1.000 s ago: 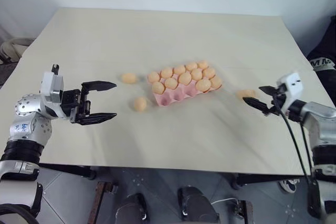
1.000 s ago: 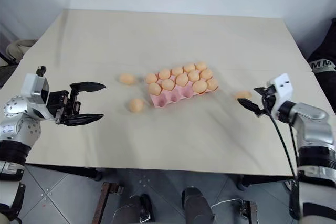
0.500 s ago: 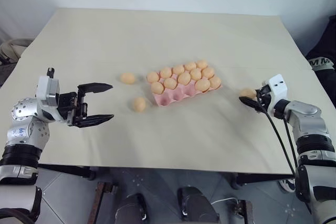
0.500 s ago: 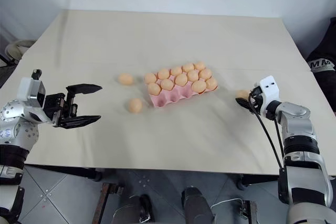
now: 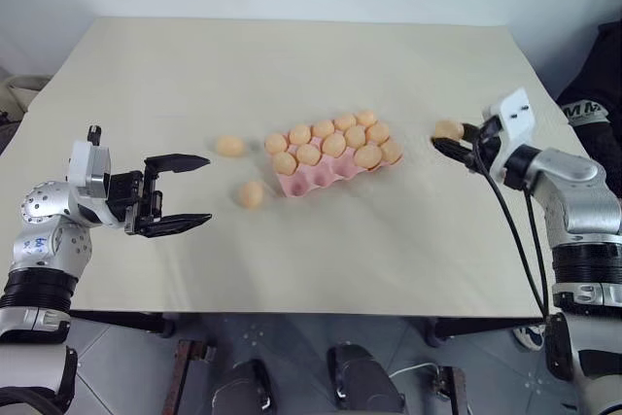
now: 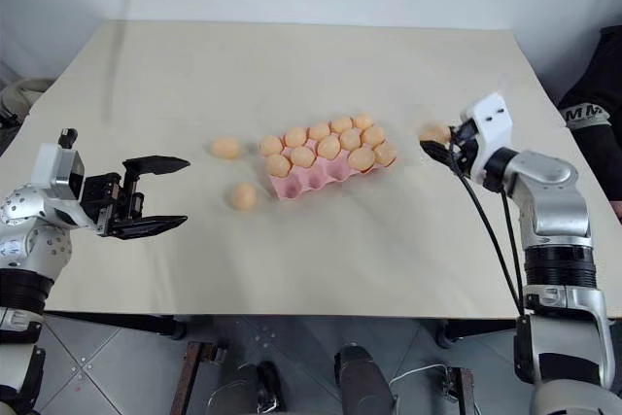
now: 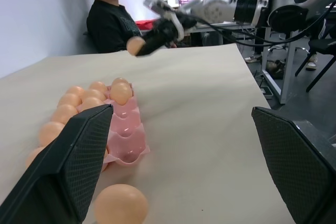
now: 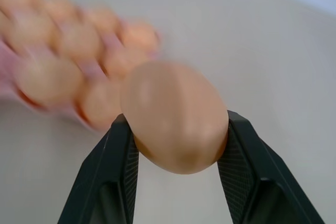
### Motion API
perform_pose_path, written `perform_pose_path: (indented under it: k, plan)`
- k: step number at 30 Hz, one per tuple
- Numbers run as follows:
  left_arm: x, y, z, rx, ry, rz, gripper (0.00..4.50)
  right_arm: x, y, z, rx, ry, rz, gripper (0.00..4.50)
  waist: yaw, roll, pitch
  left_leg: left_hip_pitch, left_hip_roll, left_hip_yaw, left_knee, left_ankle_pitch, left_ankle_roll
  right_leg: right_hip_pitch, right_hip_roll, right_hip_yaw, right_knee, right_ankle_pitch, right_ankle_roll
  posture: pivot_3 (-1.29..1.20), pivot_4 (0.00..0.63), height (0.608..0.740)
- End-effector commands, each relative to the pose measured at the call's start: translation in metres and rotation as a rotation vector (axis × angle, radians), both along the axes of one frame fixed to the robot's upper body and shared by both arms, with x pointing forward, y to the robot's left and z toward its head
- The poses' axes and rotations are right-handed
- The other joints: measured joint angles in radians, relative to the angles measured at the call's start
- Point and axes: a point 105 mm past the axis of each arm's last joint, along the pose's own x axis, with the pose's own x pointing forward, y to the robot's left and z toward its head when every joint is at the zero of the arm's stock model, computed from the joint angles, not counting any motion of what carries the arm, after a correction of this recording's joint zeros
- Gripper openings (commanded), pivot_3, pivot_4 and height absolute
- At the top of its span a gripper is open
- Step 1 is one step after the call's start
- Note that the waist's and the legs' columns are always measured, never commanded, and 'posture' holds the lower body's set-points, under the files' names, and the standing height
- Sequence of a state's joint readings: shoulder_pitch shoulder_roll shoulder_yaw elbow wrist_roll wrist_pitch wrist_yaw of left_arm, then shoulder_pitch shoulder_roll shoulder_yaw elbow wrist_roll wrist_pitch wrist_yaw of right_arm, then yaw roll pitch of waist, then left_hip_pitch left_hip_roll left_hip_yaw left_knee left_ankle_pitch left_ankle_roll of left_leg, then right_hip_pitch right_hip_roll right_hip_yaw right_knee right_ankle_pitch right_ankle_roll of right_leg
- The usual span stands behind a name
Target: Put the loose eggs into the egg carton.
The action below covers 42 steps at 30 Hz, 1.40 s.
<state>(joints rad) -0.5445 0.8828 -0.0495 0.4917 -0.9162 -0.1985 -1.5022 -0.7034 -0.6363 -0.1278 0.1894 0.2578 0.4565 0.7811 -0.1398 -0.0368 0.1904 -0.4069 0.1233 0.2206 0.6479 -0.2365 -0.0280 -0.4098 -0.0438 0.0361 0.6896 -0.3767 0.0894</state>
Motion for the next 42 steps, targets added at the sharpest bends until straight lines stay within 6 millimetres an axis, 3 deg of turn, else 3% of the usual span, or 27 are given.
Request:
perform_pose_path:
  k: [1, 6, 12, 15, 24, 33, 37, 42]
  plan:
    - [-0.01, 0.004, 0.005, 0.041, -0.052, -0.081, 4.5, -0.012, 0.035, 0.015, 0.032, -0.027, 0.055, 1.82, 0.002, 0.0, 0.0, 0.0, 0.0, 0.0, 0.0, 0.0, 0.0, 0.0, 0.0, 0.0, 0.0, 0.0, 0.0, 0.0, 0.15, 0.74]
    - [-0.008, 0.004, 0.005, 0.043, -0.053, -0.071, 4.5, -0.013, 0.085, 0.001, 0.011, 0.013, 0.09, 1.82, 0.002, 0.0, 0.0, -0.001, -0.001, 0.0, 0.0, 0.0, 0.0, 0.0, 0.0, -0.001, -0.001, 0.0, 0.0, 0.0, 0.15, 0.74]
    - [-0.007, 0.006, 0.006, 0.044, -0.059, -0.06, 4.5, -0.007, 0.117, -0.02, -0.018, 0.053, 0.113, 1.82, 0.003, 0.0, 0.0, -0.004, -0.001, 0.0, 0.0, 0.0, 0.0, -0.003, -0.001, -0.002, -0.001, 0.0, 0.0, 0.0, 0.15, 0.74]
    - [-0.008, 0.008, 0.006, 0.045, -0.064, -0.051, 4.5, -0.003, 0.123, -0.028, -0.041, 0.068, 0.119, 1.82, 0.003, 0.0, 0.0, -0.004, -0.001, 0.0, -0.001, 0.0, 0.0, -0.003, 0.0, -0.002, -0.001, 0.0, 0.0, 0.0, 0.15, 0.74]
    - [-0.008, 0.011, 0.006, 0.048, -0.076, -0.033, 4.5, 0.009, 0.129, -0.043, -0.09, 0.082, 0.099, 1.82, 0.0, 0.0, 0.0, -0.004, -0.001, 0.0, 0.0, 0.0, 0.0, -0.003, 0.0, -0.002, -0.001, 0.0, 0.0, 0.0, 0.15, 0.74]
    - [-0.009, 0.013, 0.007, 0.046, -0.081, -0.02, 4.5, -0.004, 0.133, -0.028, -0.09, 0.053, 0.183, 4.47, 0.001, -0.001, 0.0, -0.004, -0.001, 0.0, -0.001, 0.0, 0.0, -0.003, 0.0, -0.002, -0.001, 0.0, 0.0, 0.0, 0.15, 0.74]
    - [-0.008, 0.014, 0.006, 0.046, -0.078, -0.011, 4.5, -0.017, 0.127, -0.018, -0.087, 0.058, 0.234, 4.47, 0.002, -0.001, 0.0, -0.004, -0.001, 0.0, -0.001, 0.0, 0.0, -0.003, 0.0, -0.002, -0.001, 0.0, 0.0, 0.0, 0.15, 0.74]
    - [-0.004, 0.015, 0.004, 0.053, -0.083, 0.034, 4.5, -0.036, 0.089, 0.011, -0.035, 0.027, 0.31, 4.47, 0.009, -0.001, 0.0, -0.005, -0.001, 0.0, -0.001, 0.0, 0.001, -0.003, -0.001, -0.003, -0.003, 0.0, 0.0, 0.0, 0.15, 0.74]
